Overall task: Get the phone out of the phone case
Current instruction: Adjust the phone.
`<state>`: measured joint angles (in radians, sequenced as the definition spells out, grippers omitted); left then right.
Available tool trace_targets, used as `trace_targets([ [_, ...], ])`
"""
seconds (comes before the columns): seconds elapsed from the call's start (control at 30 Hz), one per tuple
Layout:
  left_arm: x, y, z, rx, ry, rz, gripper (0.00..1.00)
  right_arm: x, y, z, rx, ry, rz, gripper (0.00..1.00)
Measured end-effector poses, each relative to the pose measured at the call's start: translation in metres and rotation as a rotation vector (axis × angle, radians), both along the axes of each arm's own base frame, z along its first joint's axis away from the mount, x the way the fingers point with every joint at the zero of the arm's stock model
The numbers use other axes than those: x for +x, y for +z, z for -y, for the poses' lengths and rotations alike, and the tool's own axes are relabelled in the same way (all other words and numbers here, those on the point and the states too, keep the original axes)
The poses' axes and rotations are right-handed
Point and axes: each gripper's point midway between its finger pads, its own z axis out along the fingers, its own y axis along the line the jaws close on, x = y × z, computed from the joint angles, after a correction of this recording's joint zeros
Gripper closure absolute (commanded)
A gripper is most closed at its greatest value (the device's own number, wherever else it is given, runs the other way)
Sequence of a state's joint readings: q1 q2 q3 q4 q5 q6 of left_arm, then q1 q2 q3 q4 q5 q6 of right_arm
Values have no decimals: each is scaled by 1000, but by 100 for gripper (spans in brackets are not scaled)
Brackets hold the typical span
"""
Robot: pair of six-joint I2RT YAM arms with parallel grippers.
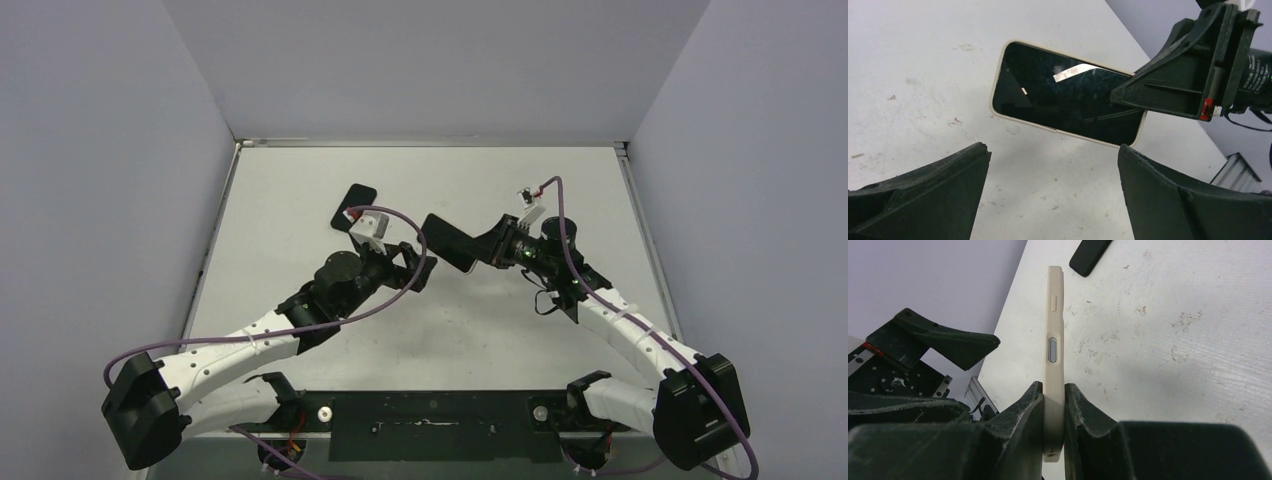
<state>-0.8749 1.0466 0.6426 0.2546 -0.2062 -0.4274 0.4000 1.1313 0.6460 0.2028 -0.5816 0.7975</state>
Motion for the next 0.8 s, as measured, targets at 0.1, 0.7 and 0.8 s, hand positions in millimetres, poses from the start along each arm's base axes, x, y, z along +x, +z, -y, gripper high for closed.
trace_targets([
  [0.1,2,-4,-2,-95,48,-71,3,2,3,2,10,-18,9,100],
  [0.7,15,8,-4,-558,149,-358,3,3,16,4,107,-84,43,100],
  [0.8,16,11,1,-612,143,-390,4,1,21,7,140,-108,50,100],
])
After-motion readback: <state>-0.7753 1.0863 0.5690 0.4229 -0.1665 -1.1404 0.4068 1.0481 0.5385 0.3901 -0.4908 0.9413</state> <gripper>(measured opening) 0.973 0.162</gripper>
